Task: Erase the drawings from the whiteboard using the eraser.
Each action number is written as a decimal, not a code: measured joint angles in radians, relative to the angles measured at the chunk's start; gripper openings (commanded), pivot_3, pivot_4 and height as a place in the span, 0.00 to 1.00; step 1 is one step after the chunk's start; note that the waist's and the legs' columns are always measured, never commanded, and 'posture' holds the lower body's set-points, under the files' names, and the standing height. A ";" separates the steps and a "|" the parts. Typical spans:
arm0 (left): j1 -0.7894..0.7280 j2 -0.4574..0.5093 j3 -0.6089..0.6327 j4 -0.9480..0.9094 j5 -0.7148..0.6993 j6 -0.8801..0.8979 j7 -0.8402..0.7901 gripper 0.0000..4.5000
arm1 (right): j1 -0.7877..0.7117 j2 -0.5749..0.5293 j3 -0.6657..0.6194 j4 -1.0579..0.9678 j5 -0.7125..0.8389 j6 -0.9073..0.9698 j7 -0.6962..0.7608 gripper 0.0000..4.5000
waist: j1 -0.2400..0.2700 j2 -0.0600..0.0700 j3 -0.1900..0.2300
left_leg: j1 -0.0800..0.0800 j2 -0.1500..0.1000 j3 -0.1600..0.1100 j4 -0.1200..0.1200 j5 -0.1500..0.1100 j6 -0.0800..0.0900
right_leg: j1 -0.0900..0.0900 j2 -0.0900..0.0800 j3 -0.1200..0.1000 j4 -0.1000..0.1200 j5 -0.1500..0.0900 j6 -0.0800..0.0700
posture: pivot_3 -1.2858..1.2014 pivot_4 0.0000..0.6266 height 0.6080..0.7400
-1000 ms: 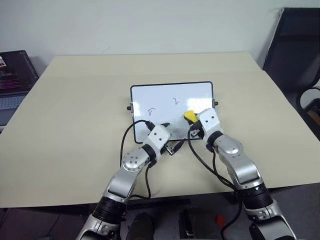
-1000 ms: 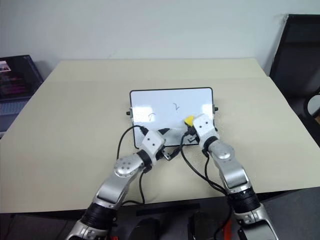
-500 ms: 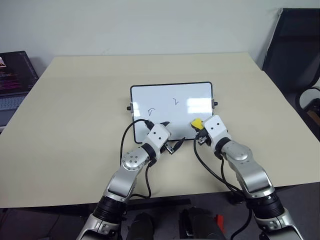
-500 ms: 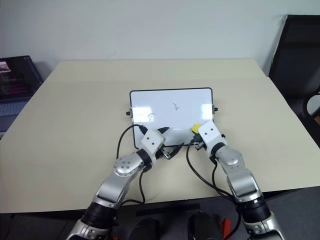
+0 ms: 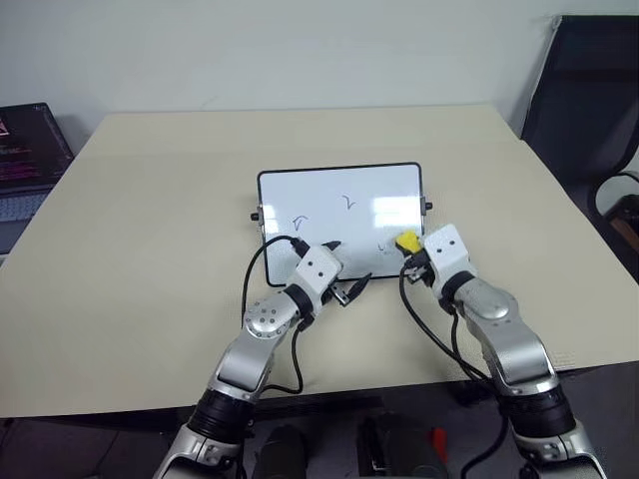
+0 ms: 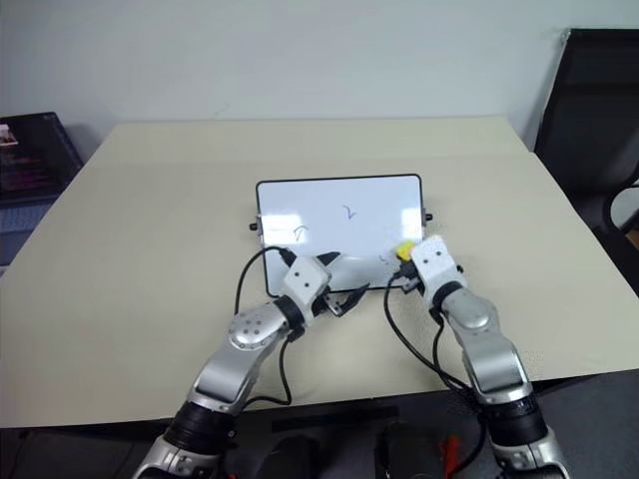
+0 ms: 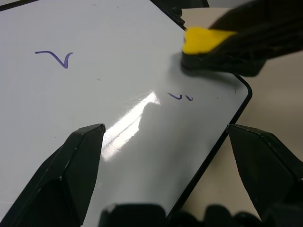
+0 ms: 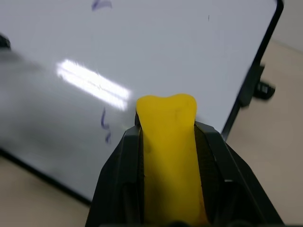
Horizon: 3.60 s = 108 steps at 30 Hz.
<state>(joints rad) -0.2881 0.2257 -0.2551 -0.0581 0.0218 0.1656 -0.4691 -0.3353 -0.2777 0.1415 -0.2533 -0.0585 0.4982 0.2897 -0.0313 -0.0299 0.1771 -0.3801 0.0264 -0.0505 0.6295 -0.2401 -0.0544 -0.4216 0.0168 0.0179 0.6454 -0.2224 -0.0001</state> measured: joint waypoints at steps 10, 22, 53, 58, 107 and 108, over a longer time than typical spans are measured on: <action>0.016 0.004 0.002 -0.003 0.000 0.000 0.006 1.00 | -0.033 0.039 0.080 0.105 -0.029 -0.028 0.023 0.25 | 0.001 0.000 0.000 | 0.000 0.000 0.000 0.000 0.000 0.000 | 0.000 0.000 0.000 0.001 0.000 0.000 | 0.52 0.24 1.00; 0.087 0.010 0.027 -0.065 -0.003 0.021 0.023 1.00 | 0.013 -0.057 0.118 0.035 -0.079 0.027 0.080 0.25 | 0.002 -0.001 -0.001 | 0.002 0.000 0.000 0.001 0.000 0.000 | 0.002 0.000 0.000 0.002 0.000 0.000 | 0.52 0.24 1.00; 0.097 -0.003 0.056 -0.094 0.005 0.045 0.081 1.00 | 0.122 -0.020 -0.093 0.044 -0.001 -0.142 -0.010 0.25 | -0.001 -0.001 -0.001 | 0.001 0.000 0.000 0.001 0.000 0.000 | 0.001 0.000 0.000 0.001 0.000 0.000 | 0.52 0.24 1.00; 0.123 0.007 0.074 -0.119 0.063 0.086 0.155 1.00 | 0.080 -0.018 -0.099 0.068 0.000 -0.149 -0.011 0.25 | 0.001 -0.001 -0.001 | 0.001 0.000 0.000 0.001 0.000 0.000 | 0.001 0.000 0.000 0.001 0.000 0.000 | 0.52 0.24 1.00; 0.069 0.004 0.138 -0.069 0.070 0.045 0.196 1.00 | -0.389 0.181 0.051 0.651 -0.084 -0.436 -0.071 0.25 | 0.002 0.000 0.000 | 0.001 0.001 0.000 0.001 0.000 0.000 | 0.000 -0.001 0.000 0.002 0.000 0.000 | 0.52 0.24 1.00; 0.069 0.004 0.140 -0.069 0.070 0.045 0.196 1.00 | -0.391 0.180 0.053 0.655 -0.087 -0.441 -0.071 0.25 | 0.002 0.000 0.000 | 0.001 0.001 0.000 0.001 0.000 0.000 | 0.000 -0.001 0.000 0.003 0.000 0.000 | 0.52 0.24 1.00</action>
<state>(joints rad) -0.2191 0.2298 -0.1151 -0.1273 0.0914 0.2105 -0.2728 -0.7258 -0.0977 0.1945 0.4014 -0.1452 0.0567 0.2184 -0.0291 -0.0302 0.1767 -0.3792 0.0271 -0.0506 0.6303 -0.2401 -0.0543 -0.4215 0.0162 0.0184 0.6479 -0.2220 -0.0004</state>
